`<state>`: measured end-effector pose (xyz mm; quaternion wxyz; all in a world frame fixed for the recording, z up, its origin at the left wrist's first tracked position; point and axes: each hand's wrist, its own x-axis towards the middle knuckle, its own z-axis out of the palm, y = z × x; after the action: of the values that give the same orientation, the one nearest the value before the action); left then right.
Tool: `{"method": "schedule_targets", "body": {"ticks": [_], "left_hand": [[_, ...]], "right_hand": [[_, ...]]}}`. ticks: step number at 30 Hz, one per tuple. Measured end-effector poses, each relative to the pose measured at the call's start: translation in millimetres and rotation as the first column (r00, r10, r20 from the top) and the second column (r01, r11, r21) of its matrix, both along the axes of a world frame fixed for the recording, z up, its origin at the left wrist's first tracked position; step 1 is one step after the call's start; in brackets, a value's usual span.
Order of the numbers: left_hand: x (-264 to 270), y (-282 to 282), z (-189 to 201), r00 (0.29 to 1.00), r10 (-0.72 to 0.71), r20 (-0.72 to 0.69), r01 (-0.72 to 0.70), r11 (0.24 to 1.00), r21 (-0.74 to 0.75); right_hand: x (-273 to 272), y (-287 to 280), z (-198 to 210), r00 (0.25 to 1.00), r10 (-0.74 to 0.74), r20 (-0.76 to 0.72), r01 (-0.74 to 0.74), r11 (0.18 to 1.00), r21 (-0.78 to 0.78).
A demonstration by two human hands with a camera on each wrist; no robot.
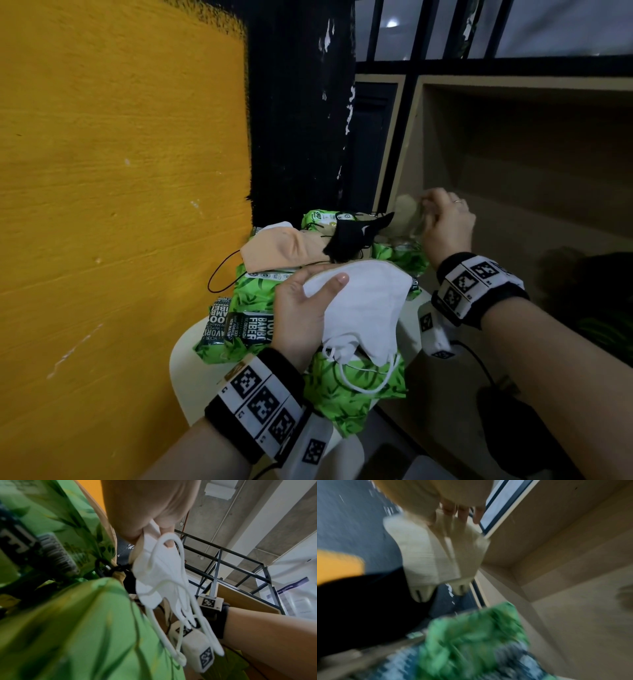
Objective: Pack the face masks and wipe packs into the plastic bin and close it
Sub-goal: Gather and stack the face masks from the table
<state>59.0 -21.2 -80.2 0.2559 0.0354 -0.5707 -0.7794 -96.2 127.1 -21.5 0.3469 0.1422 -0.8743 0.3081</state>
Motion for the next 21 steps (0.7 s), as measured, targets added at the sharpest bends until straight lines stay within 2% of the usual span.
{"method": "schedule_targets", "body": {"ticks": [5,9,13,16,18,20,21], "left_hand": [[1,2,3,1.000,-0.015,-0.015,0.014,1.000,-0.020],[1,7,3,0.998,-0.056,0.012,0.057,0.998,-0.023],[2,11,3,0.997,-0.076,0.025,0.077,0.995,-0.061],[2,9,2,0.997,-0.075,0.035,0.076,0.997,-0.028],[2,6,1,0.997,-0.068,0.043,0.068,0.998,-0.003],[3,4,-1,0.998,-0.057,0.041,0.057,0.998,0.008],[3,3,-2,0.998,-0.056,0.040,0.056,0.998,0.010]], "right_hand": [[25,4,23,0.992,0.029,-0.122,-0.034,0.999,-0.039],[30,-1,26,0.999,0.038,0.035,-0.036,0.997,-0.067],[29,-5,31,0.979,0.113,0.172,-0.071,0.970,-0.234],[24,-8,28,0.898,0.262,0.354,-0.145,0.934,-0.326],[22,-9,16,0.782,0.308,0.543,-0.131,0.931,-0.339],[21,-9,-2,0.679,0.284,0.676,-0.139,0.955,-0.262],[21,-8,-10,0.658,0.237,0.714,-0.165,0.971,-0.171]]}}
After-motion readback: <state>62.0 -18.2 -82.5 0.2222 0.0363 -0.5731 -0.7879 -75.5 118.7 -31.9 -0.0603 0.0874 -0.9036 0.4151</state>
